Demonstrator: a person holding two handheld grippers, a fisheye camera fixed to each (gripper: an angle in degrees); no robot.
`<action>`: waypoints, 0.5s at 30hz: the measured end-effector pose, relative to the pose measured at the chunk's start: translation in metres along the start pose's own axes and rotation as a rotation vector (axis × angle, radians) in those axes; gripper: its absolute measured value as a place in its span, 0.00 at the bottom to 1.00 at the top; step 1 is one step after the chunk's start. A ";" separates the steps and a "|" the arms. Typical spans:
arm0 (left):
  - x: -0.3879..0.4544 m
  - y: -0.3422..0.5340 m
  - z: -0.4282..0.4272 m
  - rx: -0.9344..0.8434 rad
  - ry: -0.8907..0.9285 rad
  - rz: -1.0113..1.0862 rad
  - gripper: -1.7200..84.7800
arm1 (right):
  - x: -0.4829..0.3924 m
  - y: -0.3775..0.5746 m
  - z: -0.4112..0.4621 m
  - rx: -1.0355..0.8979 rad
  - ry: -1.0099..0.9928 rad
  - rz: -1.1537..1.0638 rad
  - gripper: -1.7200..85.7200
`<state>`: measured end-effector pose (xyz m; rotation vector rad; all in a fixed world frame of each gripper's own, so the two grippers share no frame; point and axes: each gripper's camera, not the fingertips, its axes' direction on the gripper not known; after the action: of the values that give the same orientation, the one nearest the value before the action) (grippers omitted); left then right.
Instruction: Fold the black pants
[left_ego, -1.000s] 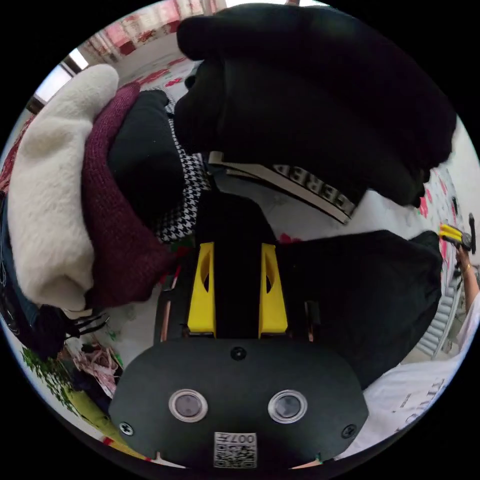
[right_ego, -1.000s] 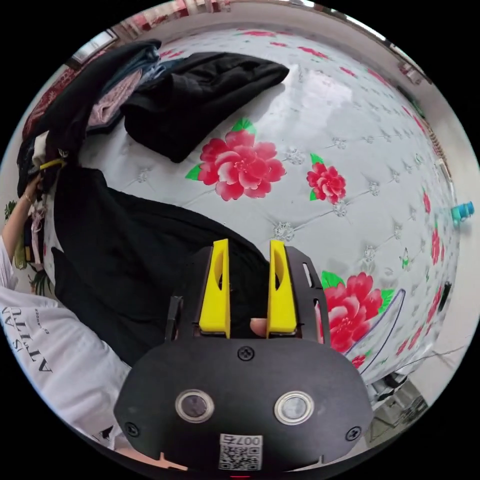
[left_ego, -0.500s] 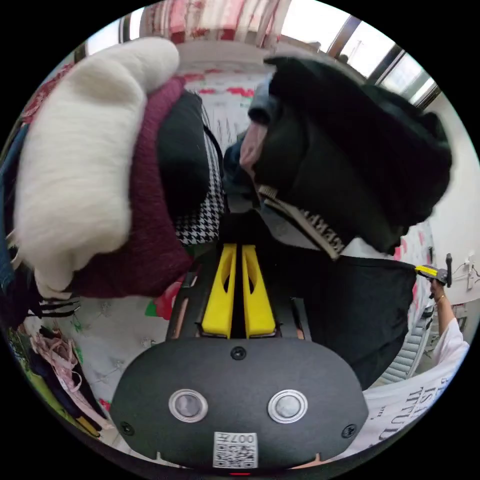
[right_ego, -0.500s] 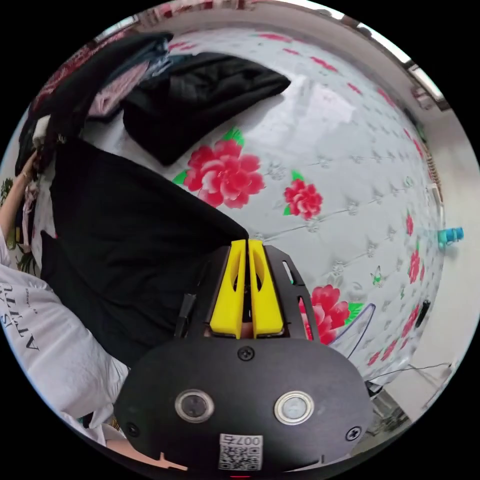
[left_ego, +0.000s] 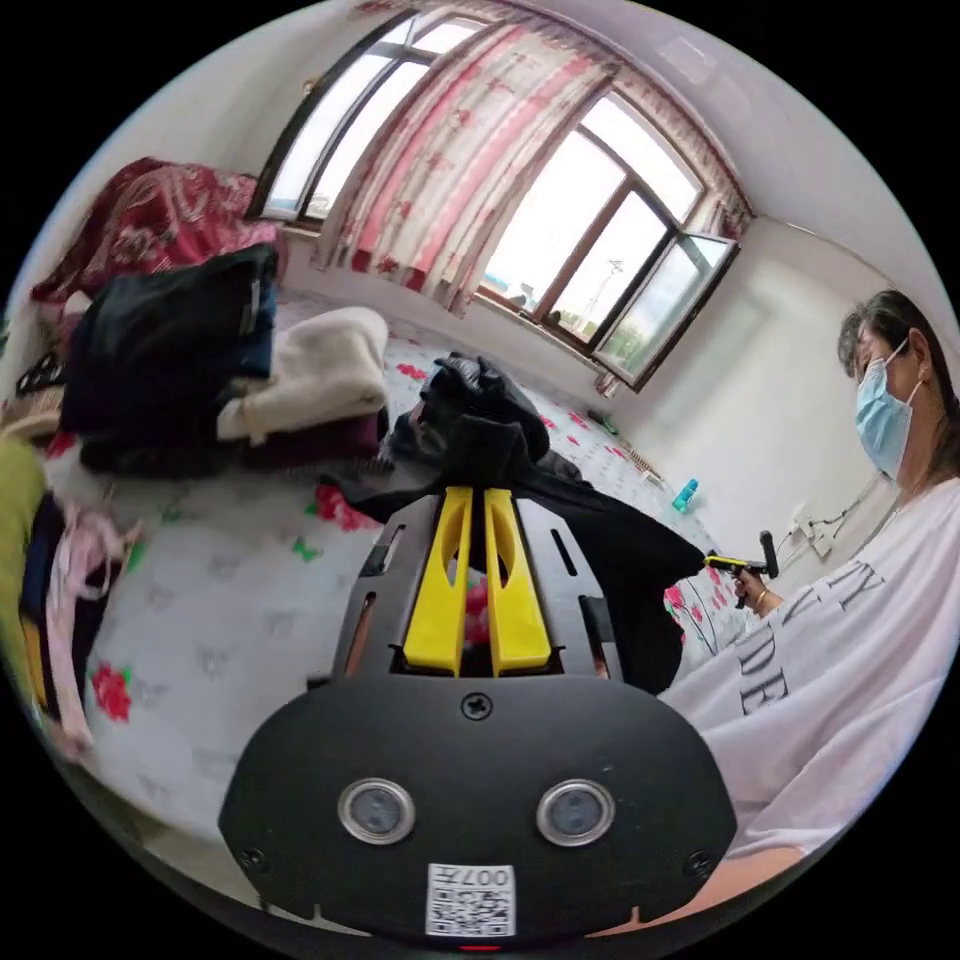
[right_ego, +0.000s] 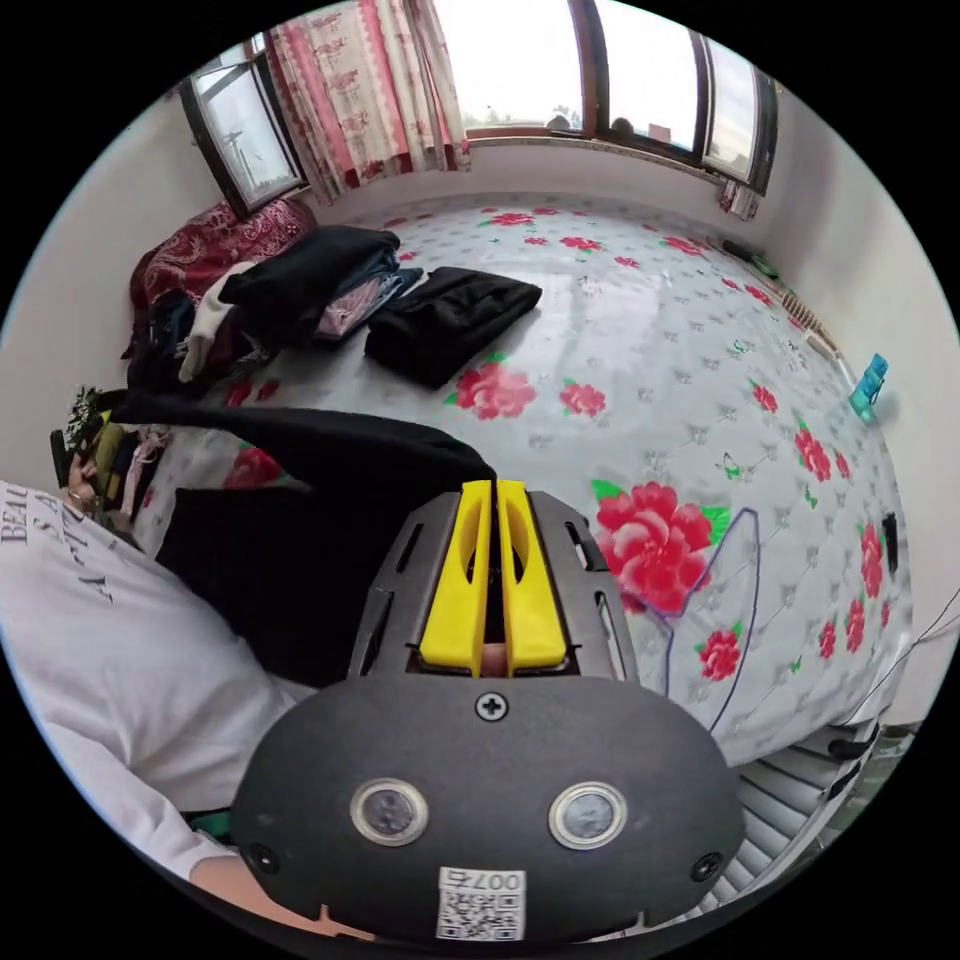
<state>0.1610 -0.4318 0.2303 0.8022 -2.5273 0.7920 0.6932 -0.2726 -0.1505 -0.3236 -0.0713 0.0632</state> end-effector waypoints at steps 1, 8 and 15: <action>-0.009 0.032 -0.008 -0.038 -0.016 -0.055 0.01 | -0.006 0.022 0.003 -0.020 -0.009 0.013 0.02; -0.065 0.196 0.012 -0.264 -0.083 -0.399 0.01 | -0.011 0.130 0.101 -0.317 -0.077 0.165 0.02; -0.030 0.146 -0.005 -0.127 0.001 -0.175 0.01 | -0.021 0.087 0.052 -0.171 0.007 0.002 0.02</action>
<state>0.0950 -0.3175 0.1615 0.9622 -2.4372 0.5689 0.6635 -0.1758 -0.1304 -0.4947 -0.0699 0.0586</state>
